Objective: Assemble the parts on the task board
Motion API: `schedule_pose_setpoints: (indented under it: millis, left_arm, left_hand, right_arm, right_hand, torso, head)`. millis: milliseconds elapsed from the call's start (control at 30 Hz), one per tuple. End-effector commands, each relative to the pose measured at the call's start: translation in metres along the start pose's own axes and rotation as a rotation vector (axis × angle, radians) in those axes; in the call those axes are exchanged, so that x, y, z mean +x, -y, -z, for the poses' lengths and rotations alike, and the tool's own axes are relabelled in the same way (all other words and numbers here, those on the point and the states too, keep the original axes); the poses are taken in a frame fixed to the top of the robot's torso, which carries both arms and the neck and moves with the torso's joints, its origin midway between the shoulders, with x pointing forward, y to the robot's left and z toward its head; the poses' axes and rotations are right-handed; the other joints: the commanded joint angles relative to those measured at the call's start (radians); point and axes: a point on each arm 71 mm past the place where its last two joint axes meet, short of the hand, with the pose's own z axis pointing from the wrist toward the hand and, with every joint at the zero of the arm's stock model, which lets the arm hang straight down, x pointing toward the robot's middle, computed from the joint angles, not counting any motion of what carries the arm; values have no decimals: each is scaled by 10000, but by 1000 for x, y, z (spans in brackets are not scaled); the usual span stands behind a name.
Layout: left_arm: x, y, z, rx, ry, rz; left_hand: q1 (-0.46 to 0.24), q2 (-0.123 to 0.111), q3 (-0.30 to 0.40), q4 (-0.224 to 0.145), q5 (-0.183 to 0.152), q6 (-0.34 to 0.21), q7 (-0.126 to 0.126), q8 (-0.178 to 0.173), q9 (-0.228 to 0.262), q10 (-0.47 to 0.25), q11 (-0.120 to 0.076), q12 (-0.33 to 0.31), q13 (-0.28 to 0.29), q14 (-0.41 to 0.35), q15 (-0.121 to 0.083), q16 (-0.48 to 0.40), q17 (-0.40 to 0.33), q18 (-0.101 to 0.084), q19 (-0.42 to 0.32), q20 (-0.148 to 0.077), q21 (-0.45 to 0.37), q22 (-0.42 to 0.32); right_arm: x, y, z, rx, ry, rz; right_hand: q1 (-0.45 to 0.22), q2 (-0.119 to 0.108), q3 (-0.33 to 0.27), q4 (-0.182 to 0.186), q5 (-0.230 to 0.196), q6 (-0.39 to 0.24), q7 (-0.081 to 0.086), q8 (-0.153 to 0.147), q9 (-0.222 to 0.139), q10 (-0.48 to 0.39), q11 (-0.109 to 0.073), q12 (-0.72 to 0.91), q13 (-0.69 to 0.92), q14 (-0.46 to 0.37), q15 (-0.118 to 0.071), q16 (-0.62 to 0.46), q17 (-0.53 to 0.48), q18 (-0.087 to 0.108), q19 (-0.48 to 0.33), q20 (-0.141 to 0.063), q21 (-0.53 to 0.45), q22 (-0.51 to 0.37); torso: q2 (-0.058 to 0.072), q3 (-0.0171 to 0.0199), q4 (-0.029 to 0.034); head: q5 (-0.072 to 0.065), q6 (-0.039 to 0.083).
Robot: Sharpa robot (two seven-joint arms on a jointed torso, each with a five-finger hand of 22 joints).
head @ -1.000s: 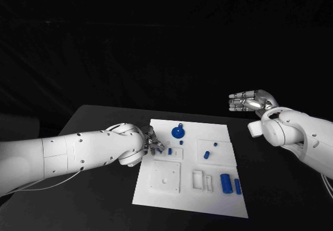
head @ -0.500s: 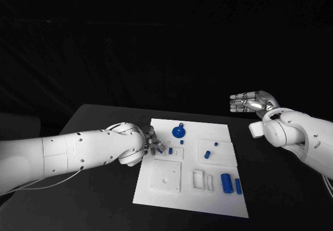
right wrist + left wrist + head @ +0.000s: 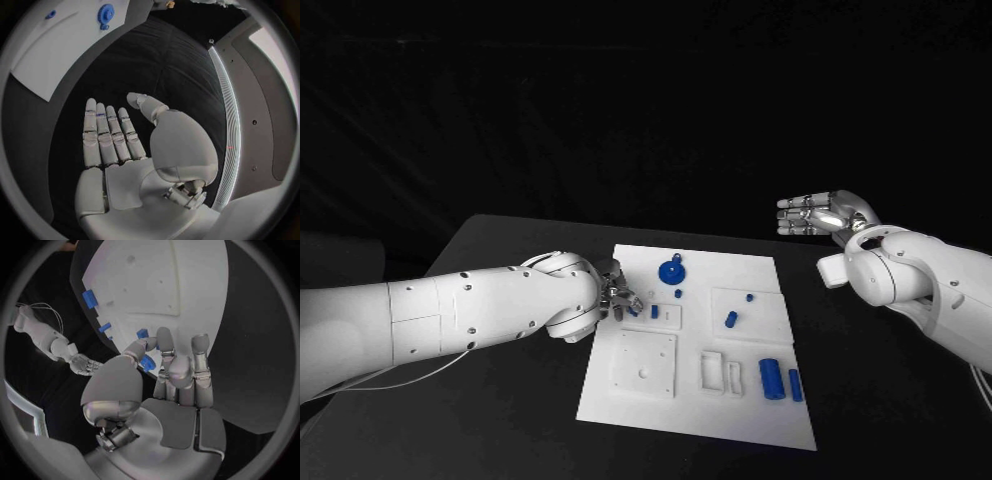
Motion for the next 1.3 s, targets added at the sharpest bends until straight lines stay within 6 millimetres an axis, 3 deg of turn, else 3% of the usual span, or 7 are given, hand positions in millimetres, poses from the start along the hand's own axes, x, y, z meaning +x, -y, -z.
schedule_pose_setpoints:
  millis: [33,200,367,500,933,1300]
  left_arm:
    - [9,-5,-1,-280,-588,-310]
    - [10,-5,-1,-305,-707,-371]
    - [11,-4,-2,-301,-805,-421]
    - [11,-4,-2,-301,-860,-445]
    - [11,-4,-2,-274,-948,-458]
    - [9,-5,-3,-276,-774,-377]
  left_hand:
    - [36,95,268,-357,-86,1547,-974,41,-164,376,-203,-46,18,-44,-24,17,-5,-10,-68,5,30,185]
    - [136,82,194,-320,-249,1605,-957,37,-683,383,-191,-67,35,-53,-11,11,-19,-7,-75,19,18,185]
    - [339,8,20,-221,-567,1737,-944,39,-1521,388,-182,-60,44,-36,18,31,-1,-24,-82,50,-2,183]
    - [411,13,-35,-173,-672,1824,-958,62,-1744,376,-169,-21,65,-30,27,63,25,-37,-75,54,-10,187]
    - [419,105,-77,-108,-905,1942,-993,78,-1706,373,-162,176,175,17,38,195,118,-49,-76,71,53,195]
    - [358,199,-22,-85,-886,1992,-1020,89,-1476,369,-177,351,296,53,21,332,221,-44,-59,58,134,194]
  right_arm:
    - [4,-2,1,-240,-303,378]
    - [7,-2,1,-372,-407,625]
    - [8,-1,2,-442,-489,797]
    - [9,0,2,-456,-524,868]
    - [9,2,2,-439,-543,959]
    - [12,5,1,-406,-642,1029]
  right_hand:
    - [-1,5,92,-11,64,-13,19,-40,-8,-70,-10,-32,-11,-83,-18,-16,-10,52,-81,23,31,-11]
    - [4,-5,95,-19,78,-54,23,-43,-11,-96,-9,-33,-12,-103,-16,-16,-11,50,-91,25,27,-12]
    - [35,-3,99,-33,86,-97,30,-45,-12,-154,-2,-36,-14,-155,-10,-19,-13,51,-100,27,27,-11]
    - [43,-6,97,-35,94,-128,32,-47,-14,-173,0,-35,-15,-174,-7,-19,-14,49,-112,32,24,-12]
    - [52,-19,70,-21,156,-156,39,-46,-14,-205,7,-36,-15,-213,-8,-20,-14,57,-128,45,30,-11]
    - [60,-26,63,-16,201,-178,40,-48,-15,-227,9,-38,-17,-216,-7,-19,-14,59,-139,47,28,-11]
  torso:
    - [3,3,3]
    - [0,-6,9]
    - [4,-9,9]
    - [0,-12,4]
    - [3,-10,7]
    - [5,-9,-5]
  head:
    - [-12,1]
    - [-16,-27]
    - [1,-32]
    - [3,-40]
    - [30,-50]
    - [72,-52]
